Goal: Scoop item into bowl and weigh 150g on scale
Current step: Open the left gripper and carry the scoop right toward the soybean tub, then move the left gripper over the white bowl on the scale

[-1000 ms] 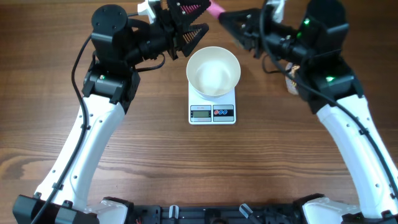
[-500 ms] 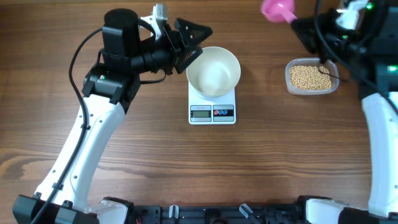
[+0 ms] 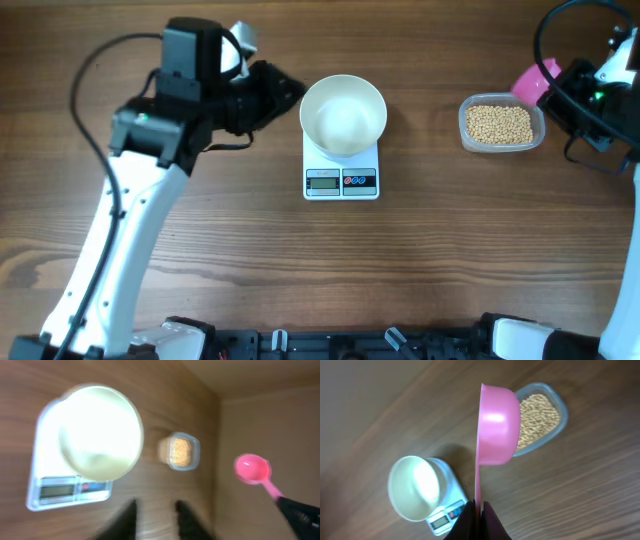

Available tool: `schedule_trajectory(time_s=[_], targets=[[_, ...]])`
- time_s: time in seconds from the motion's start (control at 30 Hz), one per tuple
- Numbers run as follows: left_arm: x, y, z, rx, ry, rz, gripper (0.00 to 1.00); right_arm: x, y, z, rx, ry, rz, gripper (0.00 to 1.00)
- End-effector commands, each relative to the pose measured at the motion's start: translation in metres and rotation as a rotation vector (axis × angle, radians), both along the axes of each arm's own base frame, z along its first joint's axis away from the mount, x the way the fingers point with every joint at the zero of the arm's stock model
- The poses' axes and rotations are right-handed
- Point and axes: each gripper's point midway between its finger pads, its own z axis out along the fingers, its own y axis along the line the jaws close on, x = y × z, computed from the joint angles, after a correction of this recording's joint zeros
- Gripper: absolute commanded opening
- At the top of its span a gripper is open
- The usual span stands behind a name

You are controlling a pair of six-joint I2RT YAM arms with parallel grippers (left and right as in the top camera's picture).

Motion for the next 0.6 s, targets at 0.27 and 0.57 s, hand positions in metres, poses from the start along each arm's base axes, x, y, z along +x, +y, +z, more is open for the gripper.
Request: schedule_trajectory(time_s=[0.27, 0.57], targets=[[-0.062, 0.016, -0.049, 0.3, 0.227, -0.075, 0.04, 0.007, -0.041, 0.004, -0.213, -0.007, -0.096, 0.04], [-0.069, -0.014, -0.051, 0.333, 0.175, -0.148, 0.18, 0.03, -0.015, -0.012, -0.308, -0.022, 0.349, 0.04]])
